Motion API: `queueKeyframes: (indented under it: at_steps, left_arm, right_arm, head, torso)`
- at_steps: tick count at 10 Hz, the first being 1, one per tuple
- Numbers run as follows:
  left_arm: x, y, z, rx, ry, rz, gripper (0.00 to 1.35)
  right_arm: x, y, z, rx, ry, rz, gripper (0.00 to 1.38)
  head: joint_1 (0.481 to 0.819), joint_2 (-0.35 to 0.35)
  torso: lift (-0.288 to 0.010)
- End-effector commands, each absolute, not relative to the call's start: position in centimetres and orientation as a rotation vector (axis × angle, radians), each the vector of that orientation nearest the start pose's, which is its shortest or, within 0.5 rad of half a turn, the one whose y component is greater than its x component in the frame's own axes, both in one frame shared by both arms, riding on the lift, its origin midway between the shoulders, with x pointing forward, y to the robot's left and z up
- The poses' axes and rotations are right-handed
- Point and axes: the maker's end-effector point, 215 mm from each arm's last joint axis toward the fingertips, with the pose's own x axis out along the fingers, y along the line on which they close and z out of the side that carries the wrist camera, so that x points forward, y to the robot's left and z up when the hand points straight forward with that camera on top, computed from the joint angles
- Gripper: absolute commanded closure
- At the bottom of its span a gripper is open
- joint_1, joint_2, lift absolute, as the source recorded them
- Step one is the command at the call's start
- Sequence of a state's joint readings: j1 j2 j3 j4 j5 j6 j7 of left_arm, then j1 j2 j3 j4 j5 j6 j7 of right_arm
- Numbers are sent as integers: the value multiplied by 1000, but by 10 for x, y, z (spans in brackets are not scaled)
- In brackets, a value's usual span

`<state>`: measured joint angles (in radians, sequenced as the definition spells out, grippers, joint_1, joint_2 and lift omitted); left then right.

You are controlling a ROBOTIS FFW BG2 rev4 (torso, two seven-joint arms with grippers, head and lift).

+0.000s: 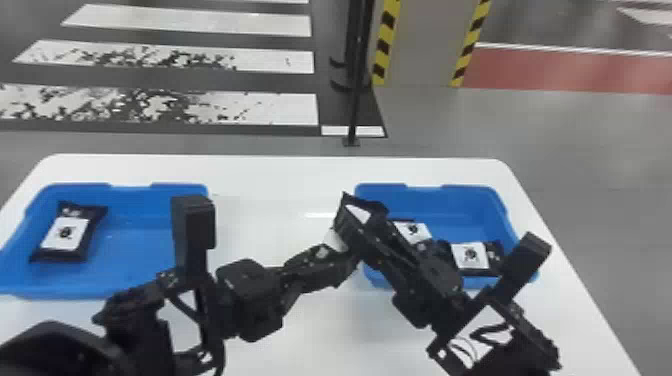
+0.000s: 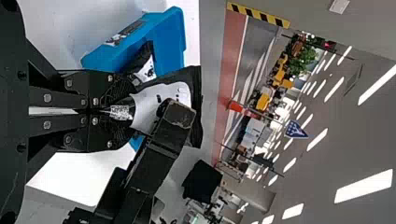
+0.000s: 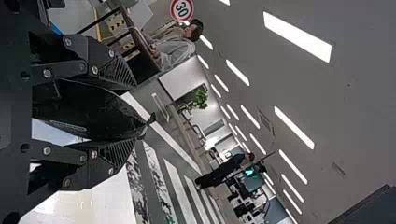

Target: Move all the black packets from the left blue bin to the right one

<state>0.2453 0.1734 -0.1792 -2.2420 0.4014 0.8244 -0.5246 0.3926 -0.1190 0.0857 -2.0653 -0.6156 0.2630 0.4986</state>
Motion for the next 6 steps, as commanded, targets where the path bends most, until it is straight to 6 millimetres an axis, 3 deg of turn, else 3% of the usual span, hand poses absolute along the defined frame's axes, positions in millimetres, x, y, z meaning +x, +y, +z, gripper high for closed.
queueKeyframes:
  at_steps: [1, 2, 3, 4, 5, 6]
  left_arm:
    - [395, -4, -318, -289, 405, -934, 1150]
    - [395, -4, -316, -298, 396, -934, 1131]
    - [396, 0, -320, -341, 399, -919, 779]
    - [398, 12, -324, -352, 400, -888, 332]
    - [398, 25, -331, -363, 406, -856, 65]
    - [396, 38, -338, -381, 411, -825, 117]
  right_arm:
    - [427, -71, -291, 567, 60, 707, 1276]
    - [427, -70, -292, 572, 61, 706, 1276]
    - [429, -71, -291, 573, 59, 707, 1276]
    - [435, -74, -292, 572, 58, 703, 1276]
    - [449, -84, -296, 555, 55, 682, 1276]
    - [468, -99, -299, 534, 50, 653, 1276]
  head:
    - [695, -100]
    - [695, -101]
    - [695, -102]
    - [695, -100]
    - [695, -90]
    - [695, -85]
  torso:
    - [-140]
    - [-140]
    - [-140]
    - [-140]
    - [-140]
    - [-140]
